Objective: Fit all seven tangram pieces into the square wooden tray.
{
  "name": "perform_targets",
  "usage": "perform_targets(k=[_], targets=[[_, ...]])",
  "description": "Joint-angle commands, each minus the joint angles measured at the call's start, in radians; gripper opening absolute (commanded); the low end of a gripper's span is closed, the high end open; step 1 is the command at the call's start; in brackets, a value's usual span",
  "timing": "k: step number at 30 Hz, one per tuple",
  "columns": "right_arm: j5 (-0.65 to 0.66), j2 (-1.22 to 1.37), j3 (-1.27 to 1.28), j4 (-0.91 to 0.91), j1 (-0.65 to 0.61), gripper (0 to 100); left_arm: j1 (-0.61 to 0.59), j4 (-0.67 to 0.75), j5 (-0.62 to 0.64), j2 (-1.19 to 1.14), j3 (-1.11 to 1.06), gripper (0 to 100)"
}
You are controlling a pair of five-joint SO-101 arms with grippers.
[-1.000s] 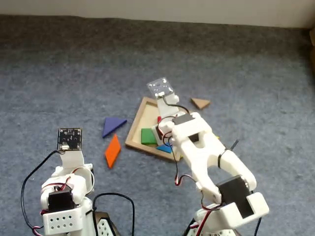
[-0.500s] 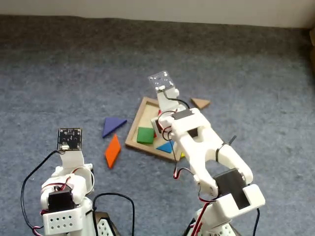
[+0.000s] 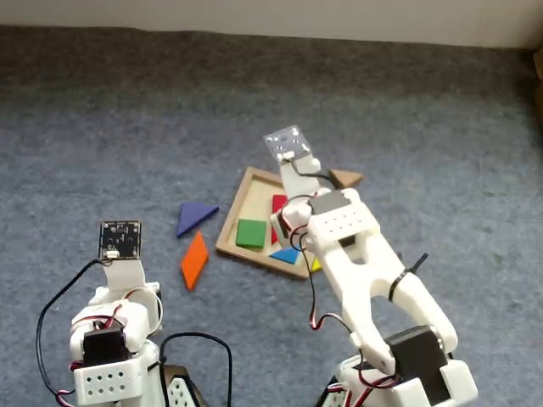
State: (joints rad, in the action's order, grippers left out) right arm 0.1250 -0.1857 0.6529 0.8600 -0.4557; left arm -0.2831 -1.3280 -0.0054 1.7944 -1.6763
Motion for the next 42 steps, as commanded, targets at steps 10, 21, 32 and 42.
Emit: perform_targets(k=[10,21,32,42], targets=[[0.006,-0.05,0.07,0.013,-0.031,0.5,-0.008,-0.005,-0.003,0.027,-0.019,1],[0.003,-0.03,0.088,0.007,-0.116,0.5,-0.008,-0.005,-0.003,0.027,-0.019,1],[0.003,0.179,-0.03,-0.012,-0.137,0.5,-0.008,-0.005,-0.003,0.027,-0.019,1],[0.003,0.179,-0.113,-0.01,-0.245,0.5,-0.008,-0.005,-0.003,0.027,-0.019,1]])
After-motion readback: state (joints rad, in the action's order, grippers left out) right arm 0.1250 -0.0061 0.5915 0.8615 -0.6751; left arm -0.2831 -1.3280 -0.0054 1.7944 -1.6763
